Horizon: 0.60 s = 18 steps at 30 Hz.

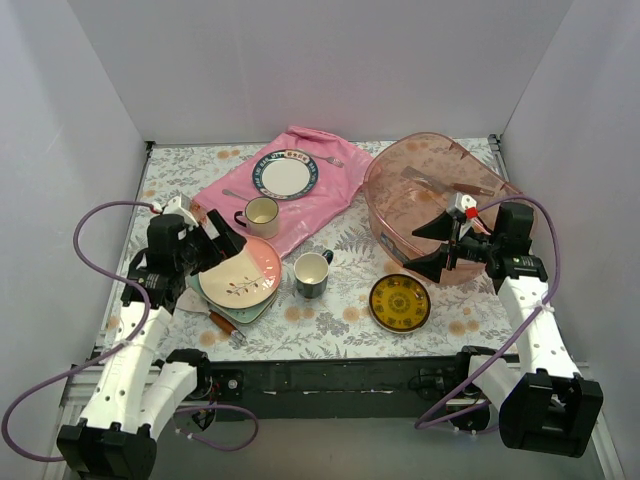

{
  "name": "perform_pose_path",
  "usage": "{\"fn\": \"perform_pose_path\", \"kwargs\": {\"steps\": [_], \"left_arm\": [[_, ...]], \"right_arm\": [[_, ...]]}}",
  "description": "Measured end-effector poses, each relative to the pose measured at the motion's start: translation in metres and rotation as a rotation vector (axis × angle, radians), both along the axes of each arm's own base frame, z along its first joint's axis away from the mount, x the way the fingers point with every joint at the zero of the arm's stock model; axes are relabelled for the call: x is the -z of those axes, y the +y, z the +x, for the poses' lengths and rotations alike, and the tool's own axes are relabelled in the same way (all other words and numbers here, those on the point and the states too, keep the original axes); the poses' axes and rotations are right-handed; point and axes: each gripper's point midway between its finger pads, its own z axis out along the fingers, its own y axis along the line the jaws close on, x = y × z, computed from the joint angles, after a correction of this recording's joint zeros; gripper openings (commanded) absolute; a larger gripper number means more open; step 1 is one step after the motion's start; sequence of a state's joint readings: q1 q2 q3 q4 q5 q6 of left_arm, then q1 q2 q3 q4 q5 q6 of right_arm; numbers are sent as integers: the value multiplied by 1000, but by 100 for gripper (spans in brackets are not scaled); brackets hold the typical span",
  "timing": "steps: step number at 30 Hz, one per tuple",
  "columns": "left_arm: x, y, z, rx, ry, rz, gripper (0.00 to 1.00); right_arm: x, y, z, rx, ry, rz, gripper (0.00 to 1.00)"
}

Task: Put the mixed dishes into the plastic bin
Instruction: Pick up the plate at the center of the board.

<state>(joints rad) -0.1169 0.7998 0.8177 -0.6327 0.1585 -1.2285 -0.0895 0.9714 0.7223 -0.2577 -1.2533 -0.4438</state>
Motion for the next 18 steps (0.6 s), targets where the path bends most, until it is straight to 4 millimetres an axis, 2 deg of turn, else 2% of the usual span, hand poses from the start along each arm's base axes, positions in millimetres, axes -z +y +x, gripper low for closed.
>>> {"fn": "perform_pose_path", "kwargs": {"steps": [7, 10, 14, 18], "left_arm": [[38, 10, 10, -71, 167, 101, 98], [54, 16, 8, -105, 236, 154, 98], [63, 31, 7, -172, 272, 228, 97], [69, 44, 12, -227, 287, 286, 91]], "right_arm": [[2, 0, 2, -11, -23, -7, 98], [3, 0, 2, -12, -32, -10, 99], [3, 0, 2, -13, -37, -12, 99], [4, 0, 2, -14, -29, -11, 99]]}}
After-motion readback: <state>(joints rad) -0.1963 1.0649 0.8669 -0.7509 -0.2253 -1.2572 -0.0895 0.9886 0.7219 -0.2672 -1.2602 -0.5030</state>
